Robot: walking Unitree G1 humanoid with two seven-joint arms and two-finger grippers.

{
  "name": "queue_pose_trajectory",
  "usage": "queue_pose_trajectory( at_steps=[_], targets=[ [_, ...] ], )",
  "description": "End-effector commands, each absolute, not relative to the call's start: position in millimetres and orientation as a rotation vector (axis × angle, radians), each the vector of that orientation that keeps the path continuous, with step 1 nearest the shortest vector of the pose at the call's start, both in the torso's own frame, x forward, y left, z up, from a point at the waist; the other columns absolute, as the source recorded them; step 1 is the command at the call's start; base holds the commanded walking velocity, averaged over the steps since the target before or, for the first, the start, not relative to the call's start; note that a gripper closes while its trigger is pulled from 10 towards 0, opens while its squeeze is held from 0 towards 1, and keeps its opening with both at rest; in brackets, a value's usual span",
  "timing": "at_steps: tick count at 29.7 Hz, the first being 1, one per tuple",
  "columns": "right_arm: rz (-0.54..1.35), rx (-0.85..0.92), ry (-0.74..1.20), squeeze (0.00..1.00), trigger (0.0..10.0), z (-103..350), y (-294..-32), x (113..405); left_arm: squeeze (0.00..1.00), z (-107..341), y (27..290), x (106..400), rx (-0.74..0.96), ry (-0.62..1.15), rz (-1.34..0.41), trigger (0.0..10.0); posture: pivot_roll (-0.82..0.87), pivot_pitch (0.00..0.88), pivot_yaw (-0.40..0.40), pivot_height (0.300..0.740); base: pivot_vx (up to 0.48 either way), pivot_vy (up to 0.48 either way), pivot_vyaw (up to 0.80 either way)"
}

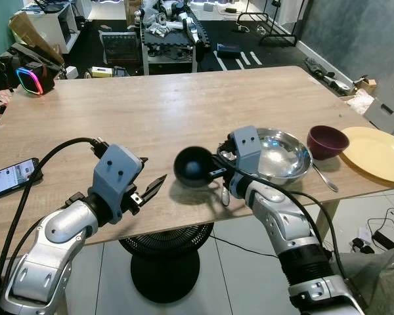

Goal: Setting the table

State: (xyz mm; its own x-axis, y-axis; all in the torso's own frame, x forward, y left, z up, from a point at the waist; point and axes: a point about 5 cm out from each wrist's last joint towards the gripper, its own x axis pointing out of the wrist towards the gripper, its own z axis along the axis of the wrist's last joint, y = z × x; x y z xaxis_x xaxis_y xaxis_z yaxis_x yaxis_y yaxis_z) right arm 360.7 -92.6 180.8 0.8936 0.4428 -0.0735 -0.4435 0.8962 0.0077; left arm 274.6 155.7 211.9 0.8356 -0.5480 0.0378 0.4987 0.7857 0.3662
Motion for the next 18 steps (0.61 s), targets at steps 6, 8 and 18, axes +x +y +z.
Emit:
queue_pose_trajectory(
  at_steps=[6,8,18],
  targets=[
    [0.408,0.073,0.054,1.00,10.0,186.4,-97.1,364.1,0.00,207.7,151.4,272.4,0.336,-0.122,-0.581,10.0,0.09,0.052,0.031,0.740,0.000,0.000,0.00],
    [0.403,0.100,0.050,1.00,10.0,187.6,-97.3,364.3,0.00,207.7,151.2,272.5,0.336,-0.122,-0.581,10.0,0.09,0.051,0.031,0.740,0.000,0.000,0.00],
    [0.456,0.035,-0.003,0.96,10.0,189.8,-84.4,356.8,0.00,207.3,149.9,272.8,0.331,-0.121,-0.579,10.0,0.09,0.052,0.031,0.740,0.000,0.000,0.00]
  ],
)
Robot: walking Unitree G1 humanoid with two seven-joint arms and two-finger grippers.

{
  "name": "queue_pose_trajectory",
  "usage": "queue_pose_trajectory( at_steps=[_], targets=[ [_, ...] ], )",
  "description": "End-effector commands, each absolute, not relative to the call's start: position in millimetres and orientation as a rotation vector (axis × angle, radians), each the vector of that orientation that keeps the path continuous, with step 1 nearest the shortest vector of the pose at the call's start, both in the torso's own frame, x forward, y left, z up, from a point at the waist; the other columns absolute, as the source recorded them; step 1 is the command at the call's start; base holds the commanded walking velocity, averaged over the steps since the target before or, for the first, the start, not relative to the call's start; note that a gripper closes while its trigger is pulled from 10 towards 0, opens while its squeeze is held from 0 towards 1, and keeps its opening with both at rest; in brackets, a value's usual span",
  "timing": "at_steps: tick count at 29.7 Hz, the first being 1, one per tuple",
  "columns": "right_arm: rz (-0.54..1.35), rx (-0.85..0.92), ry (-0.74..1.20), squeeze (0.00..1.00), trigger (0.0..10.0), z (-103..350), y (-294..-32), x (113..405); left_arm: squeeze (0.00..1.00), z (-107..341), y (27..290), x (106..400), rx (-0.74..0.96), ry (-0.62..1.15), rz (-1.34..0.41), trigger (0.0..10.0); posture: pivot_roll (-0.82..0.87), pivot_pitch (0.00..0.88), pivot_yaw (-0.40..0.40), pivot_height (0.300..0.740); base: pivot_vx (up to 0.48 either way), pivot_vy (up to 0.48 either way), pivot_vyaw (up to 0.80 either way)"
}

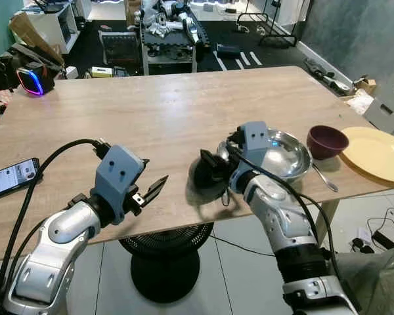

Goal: Setting the table

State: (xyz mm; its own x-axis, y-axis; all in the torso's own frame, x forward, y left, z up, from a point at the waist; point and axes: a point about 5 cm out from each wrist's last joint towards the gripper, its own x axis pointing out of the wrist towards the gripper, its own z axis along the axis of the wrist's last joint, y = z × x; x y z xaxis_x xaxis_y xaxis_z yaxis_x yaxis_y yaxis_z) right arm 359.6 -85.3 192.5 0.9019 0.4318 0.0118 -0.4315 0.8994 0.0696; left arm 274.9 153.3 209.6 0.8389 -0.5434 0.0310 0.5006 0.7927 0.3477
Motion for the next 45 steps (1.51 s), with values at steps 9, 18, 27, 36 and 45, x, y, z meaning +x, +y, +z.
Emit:
queue_pose_trajectory(
  at_steps=[9,18,27,36,45],
  targets=[
    [0.465,-0.075,-0.215,0.72,10.0,214.6,-87.7,352.2,0.00,207.5,149.7,272.8,0.329,-0.122,-0.576,10.0,0.09,0.050,0.028,0.740,0.000,0.000,0.00],
    [0.507,-0.250,-0.352,0.00,10.0,244.1,-132.2,346.5,0.00,207.7,148.8,272.8,0.326,-0.125,-0.581,10.0,0.08,0.047,0.028,0.740,0.000,0.000,0.00],
    [0.748,-0.374,-0.262,0.00,0.0,219.4,-128.5,328.6,0.00,207.2,148.4,273.3,0.326,-0.124,-0.586,10.0,0.08,0.041,0.033,0.740,0.000,0.000,0.00],
    [0.780,-0.352,-0.265,0.00,0.0,212.2,-112.7,328.9,0.00,207.8,148.2,274.0,0.330,-0.126,-0.586,10.0,0.09,0.035,0.034,0.740,0.000,0.000,0.00],
    [0.725,-0.527,-0.145,0.00,5.1,186.4,-100.3,343.2,0.00,210.7,152.8,274.0,0.269,-0.045,-0.670,10.0,0.10,0.039,0.032,0.740,0.000,0.000,0.00]
  ],
)
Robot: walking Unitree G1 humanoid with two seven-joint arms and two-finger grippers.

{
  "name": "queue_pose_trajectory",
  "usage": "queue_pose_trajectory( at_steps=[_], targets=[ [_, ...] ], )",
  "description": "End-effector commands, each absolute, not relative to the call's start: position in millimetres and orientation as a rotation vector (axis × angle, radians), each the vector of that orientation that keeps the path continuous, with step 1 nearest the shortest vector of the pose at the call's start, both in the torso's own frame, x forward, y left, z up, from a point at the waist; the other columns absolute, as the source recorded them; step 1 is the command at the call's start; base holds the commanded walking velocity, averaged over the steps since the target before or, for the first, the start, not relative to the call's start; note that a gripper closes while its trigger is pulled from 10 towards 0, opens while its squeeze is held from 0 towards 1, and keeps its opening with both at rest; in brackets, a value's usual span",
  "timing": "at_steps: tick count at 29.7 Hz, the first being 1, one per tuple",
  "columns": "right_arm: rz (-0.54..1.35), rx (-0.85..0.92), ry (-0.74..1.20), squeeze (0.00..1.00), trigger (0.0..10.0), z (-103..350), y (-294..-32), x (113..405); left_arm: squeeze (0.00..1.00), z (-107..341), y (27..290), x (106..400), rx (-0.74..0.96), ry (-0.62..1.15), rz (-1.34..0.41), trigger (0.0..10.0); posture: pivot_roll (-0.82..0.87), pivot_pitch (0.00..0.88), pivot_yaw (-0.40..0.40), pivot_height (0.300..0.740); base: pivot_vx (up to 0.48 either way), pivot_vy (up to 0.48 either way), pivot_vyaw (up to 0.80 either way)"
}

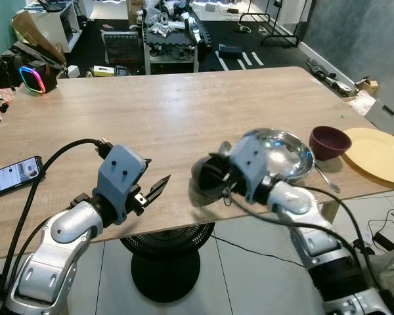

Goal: Setting the table

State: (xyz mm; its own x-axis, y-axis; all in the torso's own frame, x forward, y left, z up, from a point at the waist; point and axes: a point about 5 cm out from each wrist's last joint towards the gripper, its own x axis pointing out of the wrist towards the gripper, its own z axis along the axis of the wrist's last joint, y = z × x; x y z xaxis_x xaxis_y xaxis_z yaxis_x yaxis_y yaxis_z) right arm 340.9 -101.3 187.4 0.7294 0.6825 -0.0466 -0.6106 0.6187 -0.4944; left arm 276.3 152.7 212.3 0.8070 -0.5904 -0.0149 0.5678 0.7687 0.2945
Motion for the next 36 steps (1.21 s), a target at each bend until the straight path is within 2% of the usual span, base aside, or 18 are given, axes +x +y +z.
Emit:
queue_pose_trajectory(
  at_steps=[1,2,7,16,20,21,24,26,28,31,33,36],
  targets=[
    [0.725,-0.527,-0.145,0.00,5.1,186.4,-100.3,343.2,0.00,210.7,152.8,274.0,0.269,-0.045,-0.670,10.0,0.10,0.039,0.032,0.740,0.000,0.000,0.00],
    [0.695,-0.524,-0.143,0.00,10.0,187.1,-99.2,346.1,0.00,209.6,155.5,271.9,0.274,-0.020,-0.703,10.0,0.10,0.040,0.032,0.740,0.000,0.000,0.00],
    [0.655,-0.491,-0.168,0.00,10.0,190.6,-95.8,348.5,0.00,206.0,164.1,261.0,0.344,0.049,-0.808,10.0,0.11,0.045,0.033,0.740,0.000,0.000,0.00],
    [0.634,-0.445,-0.196,0.00,10.0,191.6,-85.5,350.3,0.00,206.4,161.8,260.7,0.327,0.053,-0.811,10.0,0.11,0.048,0.027,0.740,0.000,0.000,0.00],
    [0.557,-0.358,-0.260,0.00,10.0,207.4,-94.4,354.3,0.00,206.3,160.4,257.8,0.318,0.058,-0.835,10.0,0.10,0.050,0.026,0.740,0.000,0.000,0.00],
    [0.492,-0.283,-0.297,0.00,10.0,219.4,-105.7,357.6,0.00,204.9,160.9,255.5,0.324,0.071,-0.852,10.0,0.10,0.051,0.028,0.740,0.000,0.000,0.00],
    [0.448,-0.304,-0.304,0.00,10.0,223.6,-116.7,360.2,0.00,202.5,162.3,255.5,0.336,0.082,-0.852,10.0,0.10,0.050,0.028,0.740,0.000,0.000,0.00],
    [0.422,-0.387,-0.260,0.00,10.0,213.2,-130.3,361.8,0.00,201.6,161.8,255.6,0.338,0.083,-0.854,10.0,0.10,0.053,0.028,0.740,0.000,0.000,0.00],
    [0.423,-0.401,-0.250,0.00,10.0,210.6,-132.4,361.8,0.00,201.5,161.5,255.6,0.337,0.083,-0.855,10.0,0.10,0.053,0.028,0.740,0.000,0.000,0.00],
    [0.534,-0.435,-0.215,0.00,10.0,199.1,-132.7,354.2,0.00,201.4,160.9,255.4,0.336,0.083,-0.854,10.0,0.10,0.057,0.027,0.740,0.000,0.000,0.00],
    [0.643,-0.391,-0.187,0.00,10.0,192.1,-138.0,343.2,0.00,200.1,160.6,254.2,0.339,0.087,-0.856,10.0,0.09,0.060,0.028,0.740,0.000,0.000,0.00],
    [0.681,-0.365,-0.180,0.00,10.0,191.2,-141.9,338.3,0.00,199.1,160.6,253.1,0.340,0.093,-0.859,10.0,0.09,0.061,0.030,0.740,0.000,0.000,0.00]
  ],
)
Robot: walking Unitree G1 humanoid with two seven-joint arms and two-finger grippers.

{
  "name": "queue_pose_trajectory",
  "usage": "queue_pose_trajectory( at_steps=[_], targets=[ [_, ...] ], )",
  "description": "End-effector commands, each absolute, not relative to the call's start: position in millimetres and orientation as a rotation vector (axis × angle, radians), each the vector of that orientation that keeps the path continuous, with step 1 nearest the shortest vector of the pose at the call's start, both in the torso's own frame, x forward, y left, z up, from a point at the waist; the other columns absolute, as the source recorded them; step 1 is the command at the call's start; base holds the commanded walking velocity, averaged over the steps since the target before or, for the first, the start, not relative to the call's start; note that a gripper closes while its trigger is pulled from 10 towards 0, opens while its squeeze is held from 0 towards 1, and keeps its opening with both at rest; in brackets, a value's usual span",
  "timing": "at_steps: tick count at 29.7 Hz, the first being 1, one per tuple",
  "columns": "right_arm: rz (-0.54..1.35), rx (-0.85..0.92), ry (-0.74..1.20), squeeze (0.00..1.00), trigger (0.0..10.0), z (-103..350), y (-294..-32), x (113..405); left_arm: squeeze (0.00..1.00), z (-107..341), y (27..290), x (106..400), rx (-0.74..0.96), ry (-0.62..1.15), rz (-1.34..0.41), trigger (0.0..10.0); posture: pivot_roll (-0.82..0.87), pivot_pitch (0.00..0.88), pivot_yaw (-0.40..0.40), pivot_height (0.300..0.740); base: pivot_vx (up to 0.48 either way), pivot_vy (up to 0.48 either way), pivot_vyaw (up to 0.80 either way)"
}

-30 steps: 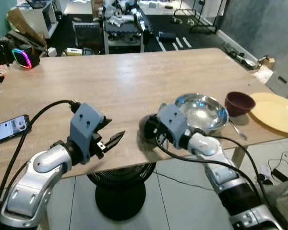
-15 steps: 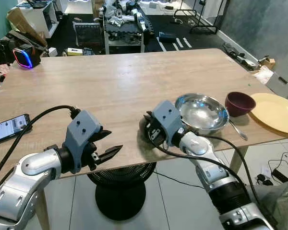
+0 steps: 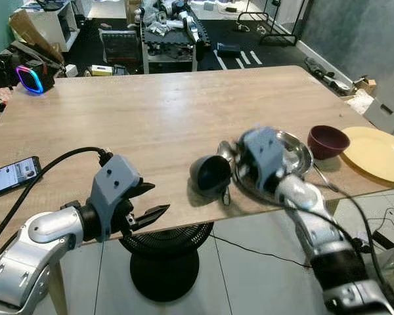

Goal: Setting the table

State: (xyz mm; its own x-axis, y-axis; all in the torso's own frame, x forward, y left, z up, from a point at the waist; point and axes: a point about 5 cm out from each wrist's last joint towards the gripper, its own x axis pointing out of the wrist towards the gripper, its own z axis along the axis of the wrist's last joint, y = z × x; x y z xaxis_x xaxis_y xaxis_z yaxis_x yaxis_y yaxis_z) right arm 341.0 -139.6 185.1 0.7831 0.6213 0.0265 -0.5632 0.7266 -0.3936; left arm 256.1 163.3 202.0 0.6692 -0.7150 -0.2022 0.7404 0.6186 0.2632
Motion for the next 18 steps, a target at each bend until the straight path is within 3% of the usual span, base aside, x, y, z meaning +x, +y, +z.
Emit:
queue_pose_trajectory(
  at_steps=[1,8,9,18],
  targets=[
    [0.689,-0.383,-0.172,0.00,10.0,189.0,-141.1,337.3,0.00,198.5,160.3,252.6,0.341,0.095,-0.863,10.0,0.09,0.062,0.031,0.740,0.000,0.000,0.00],
    [0.716,-0.439,-0.153,0.00,10.0,177.2,-126.0,337.5,0.00,197.9,158.6,253.3,0.340,0.094,-0.864,10.0,0.09,0.063,0.029,0.740,0.000,0.000,0.00],
    [0.738,-0.477,-0.137,0.00,10.0,165.5,-113.9,337.8,0.00,198.6,157.8,253.6,0.338,0.090,-0.861,10.0,0.10,0.064,0.028,0.740,0.000,0.000,0.00],
    [0.766,-0.431,-0.116,0.00,10.0,154.5,-94.5,339.8,0.00,199.8,158.3,253.1,0.336,0.083,-0.850,10.0,0.11,0.064,0.024,0.740,0.000,0.000,0.00]
  ],
)
